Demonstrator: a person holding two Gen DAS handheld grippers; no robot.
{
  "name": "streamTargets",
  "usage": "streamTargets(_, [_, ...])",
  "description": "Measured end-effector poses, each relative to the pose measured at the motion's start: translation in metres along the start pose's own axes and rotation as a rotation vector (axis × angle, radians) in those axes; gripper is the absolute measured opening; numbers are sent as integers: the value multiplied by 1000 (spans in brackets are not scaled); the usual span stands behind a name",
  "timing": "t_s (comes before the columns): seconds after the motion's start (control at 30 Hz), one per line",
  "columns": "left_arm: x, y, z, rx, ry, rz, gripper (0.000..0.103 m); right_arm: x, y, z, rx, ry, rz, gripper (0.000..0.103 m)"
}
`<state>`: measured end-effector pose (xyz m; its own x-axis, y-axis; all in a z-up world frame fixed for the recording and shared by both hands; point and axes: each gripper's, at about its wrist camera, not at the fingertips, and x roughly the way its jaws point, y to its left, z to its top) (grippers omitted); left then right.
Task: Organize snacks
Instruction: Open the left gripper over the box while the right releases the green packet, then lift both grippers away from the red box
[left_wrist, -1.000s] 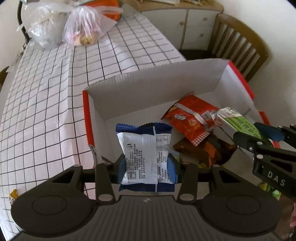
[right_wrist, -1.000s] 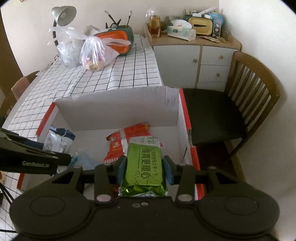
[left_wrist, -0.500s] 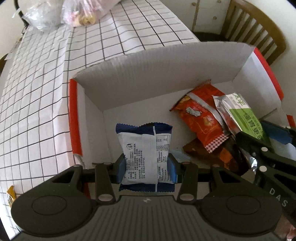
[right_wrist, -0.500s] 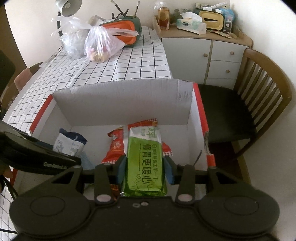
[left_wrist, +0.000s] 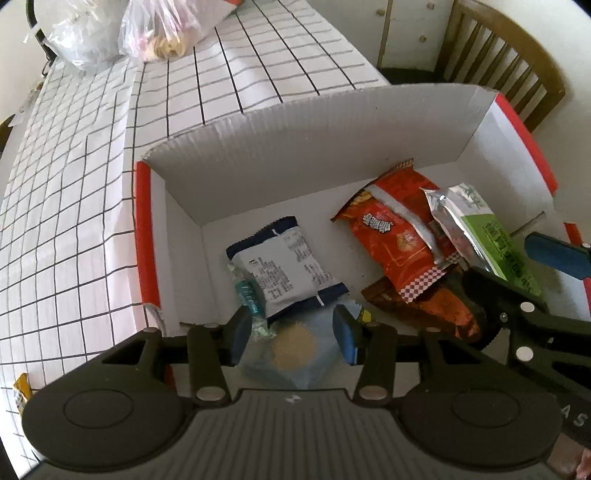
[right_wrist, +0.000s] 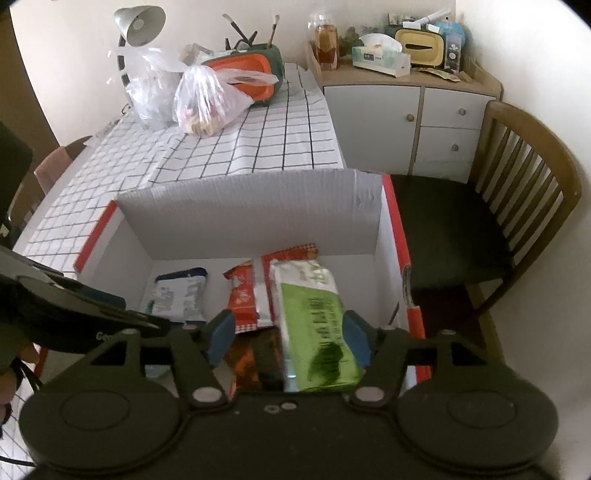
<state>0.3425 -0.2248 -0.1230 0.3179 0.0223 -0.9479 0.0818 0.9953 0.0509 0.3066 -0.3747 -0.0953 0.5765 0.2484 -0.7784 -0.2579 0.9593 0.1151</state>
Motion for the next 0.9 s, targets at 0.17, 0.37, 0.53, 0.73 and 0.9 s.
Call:
streamTargets(0.17, [-20,9,-8,-7,-59,-20,52,-16,8,1,-3,-24,17,71])
streamTargets(0.37, [-46,18,-21,-15,-125,-41,53,-40,20,2,-9,-60,39,76])
streamTargets(0.53, [-69,28,-35,-19,-183,-56,57,-59,32,2,-5,-91,55,80])
streamTargets(0.73, [-92,43,-51,-19,-238,-78,57,-79,52,-3,-19,-116,73,84])
streamTargets(0.9, [-113,58,-69,-24,-280,-87,60,-95,68,-7,-14,-134,97,86])
